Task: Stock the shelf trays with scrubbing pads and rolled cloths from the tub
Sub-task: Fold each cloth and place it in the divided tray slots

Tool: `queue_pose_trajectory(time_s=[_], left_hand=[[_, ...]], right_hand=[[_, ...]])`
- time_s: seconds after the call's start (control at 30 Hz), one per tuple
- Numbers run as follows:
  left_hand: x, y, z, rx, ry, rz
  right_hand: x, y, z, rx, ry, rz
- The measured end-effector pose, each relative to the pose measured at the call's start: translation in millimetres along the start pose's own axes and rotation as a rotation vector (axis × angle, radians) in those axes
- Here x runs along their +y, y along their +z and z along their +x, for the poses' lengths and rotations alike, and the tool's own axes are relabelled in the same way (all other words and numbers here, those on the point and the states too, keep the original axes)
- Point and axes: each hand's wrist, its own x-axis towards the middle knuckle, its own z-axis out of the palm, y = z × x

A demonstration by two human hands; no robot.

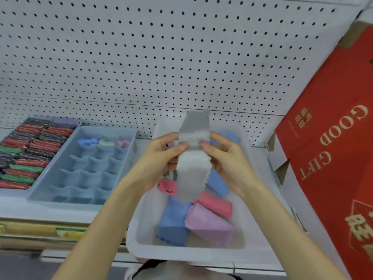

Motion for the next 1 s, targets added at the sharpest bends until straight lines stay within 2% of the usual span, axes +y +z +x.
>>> queue_pose_trajectory(time_s=[0.1,0.17,0.23,0.33,0.47,0.53,0.63,0.7,0.87,0.93,1.0], left_hand=[[9.1,-5.4,-2.4,-0.087,0.091,-0.146],[19.4,-6.9,-3.4,-0.122,0.159,0.012],[30.6,-4.1,-3.3,-0.118,0.284,0.28],[40.3,2.9,-1.5,-0.042,0.532,0.563],[45.4,8.1,0.1,0.022,0.734,0.697],[45.3,8.8,1.7,0.037,0.746,0.729],[43.5,10.4,5.6,0.092,0.751,0.751],[42.9,13.4,8.3,0.1,0.702,0.682],[44.2,20.6,7.7,0.014,0.518,0.294],[44.5,22.5,8.5,0.01,0.499,0.159],[43.0,25.9,10.7,0.035,0.474,0.001]], right_hand=[[-13.0,-9.5,4.4,-0.127,-0.141,-0.102],[-29.5,-14.2,3.8,-0.19,-0.305,-0.315],[-42.8,-14.6,3.6,-0.17,-0.453,-0.582],[-50.5,-14.9,7.2,-0.106,-0.693,-0.829],[-49.0,-25.5,12.2,-0.013,-1.04,-1.113],[-48.5,-30.5,13.1,0.007,-1.096,-1.186],[-50.9,-29.9,10.0,-0.022,-0.974,-1.168],[-53.4,-24.8,6.6,-0.005,-0.831,-0.997],[-51.7,-10.1,2.9,-0.065,-0.468,-0.372],[-49.3,-7.1,0.3,-0.055,-0.285,-0.334],[-43.4,-2.3,-3.3,-0.018,-0.205,-0.336]])
